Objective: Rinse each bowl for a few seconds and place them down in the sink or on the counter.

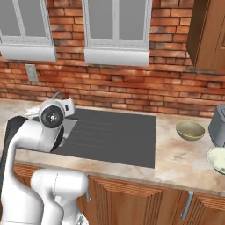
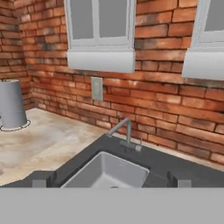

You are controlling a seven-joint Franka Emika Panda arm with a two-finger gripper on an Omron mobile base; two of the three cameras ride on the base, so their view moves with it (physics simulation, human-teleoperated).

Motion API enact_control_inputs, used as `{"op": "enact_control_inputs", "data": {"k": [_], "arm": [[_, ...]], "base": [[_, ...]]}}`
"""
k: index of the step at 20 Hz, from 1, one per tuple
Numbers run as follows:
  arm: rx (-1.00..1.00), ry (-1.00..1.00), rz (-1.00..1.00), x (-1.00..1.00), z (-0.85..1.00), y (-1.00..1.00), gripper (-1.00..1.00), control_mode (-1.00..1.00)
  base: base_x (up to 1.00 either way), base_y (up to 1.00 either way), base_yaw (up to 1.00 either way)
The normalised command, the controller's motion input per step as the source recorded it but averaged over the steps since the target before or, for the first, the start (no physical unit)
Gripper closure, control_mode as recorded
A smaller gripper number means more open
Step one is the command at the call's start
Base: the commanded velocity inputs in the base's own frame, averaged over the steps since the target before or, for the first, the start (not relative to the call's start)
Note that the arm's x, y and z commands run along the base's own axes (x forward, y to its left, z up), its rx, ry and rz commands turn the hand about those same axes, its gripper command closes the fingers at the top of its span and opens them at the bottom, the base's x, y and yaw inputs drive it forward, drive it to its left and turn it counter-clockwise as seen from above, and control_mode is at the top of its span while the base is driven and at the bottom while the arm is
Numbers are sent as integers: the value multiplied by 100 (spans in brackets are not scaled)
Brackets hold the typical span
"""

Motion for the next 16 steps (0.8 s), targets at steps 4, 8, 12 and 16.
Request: {"op": "enact_control_inputs", "data": {"k": [4,8,12,16], "arm": [[0,-28,8,-7,-16,0,-100,-100],[0,-23,9,-22,-10,0,-100,-100],[8,-7,6,-21,-10,0,-100,-100],[11,0,2,-3,-10,10,-100,-100]], "base": [[0,0,0],[0,0,0],[0,0,0],[0,0,0]]}}
